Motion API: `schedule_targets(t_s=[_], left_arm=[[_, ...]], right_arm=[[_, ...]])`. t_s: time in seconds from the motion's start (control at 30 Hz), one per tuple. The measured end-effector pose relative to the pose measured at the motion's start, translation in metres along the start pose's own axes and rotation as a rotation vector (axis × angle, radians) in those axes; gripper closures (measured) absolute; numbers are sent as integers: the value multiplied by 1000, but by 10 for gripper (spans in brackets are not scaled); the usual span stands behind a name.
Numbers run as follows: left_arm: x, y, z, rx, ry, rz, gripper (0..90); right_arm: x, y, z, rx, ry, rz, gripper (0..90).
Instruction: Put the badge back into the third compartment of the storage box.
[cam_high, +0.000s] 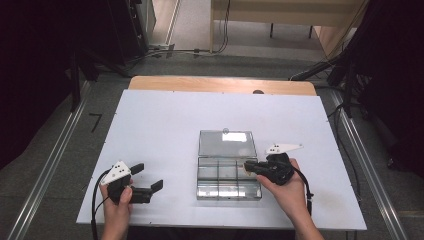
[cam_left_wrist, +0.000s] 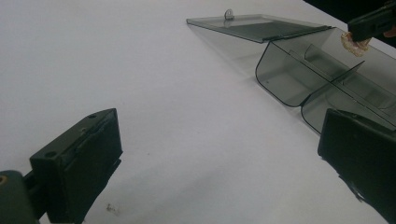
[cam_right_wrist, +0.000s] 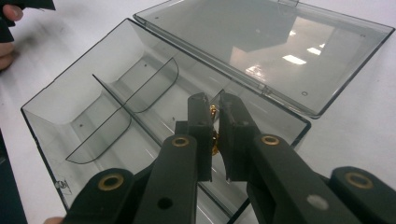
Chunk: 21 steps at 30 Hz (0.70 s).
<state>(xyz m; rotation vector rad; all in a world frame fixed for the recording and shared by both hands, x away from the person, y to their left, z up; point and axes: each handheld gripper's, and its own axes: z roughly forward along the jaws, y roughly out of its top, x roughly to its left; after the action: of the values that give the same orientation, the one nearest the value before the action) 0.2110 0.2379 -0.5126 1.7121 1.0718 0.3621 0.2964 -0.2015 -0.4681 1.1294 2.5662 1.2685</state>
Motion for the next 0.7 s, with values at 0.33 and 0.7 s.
schedule_targets(t_s=[0.33,0.7], left_arm=[[0,0,0,2,-1,3,0],[0,0,0,2,0,3,0]], right_arm=[[1,-3,11,16,-15,-8,820],[1,-5,16,15,-23,-8,815]])
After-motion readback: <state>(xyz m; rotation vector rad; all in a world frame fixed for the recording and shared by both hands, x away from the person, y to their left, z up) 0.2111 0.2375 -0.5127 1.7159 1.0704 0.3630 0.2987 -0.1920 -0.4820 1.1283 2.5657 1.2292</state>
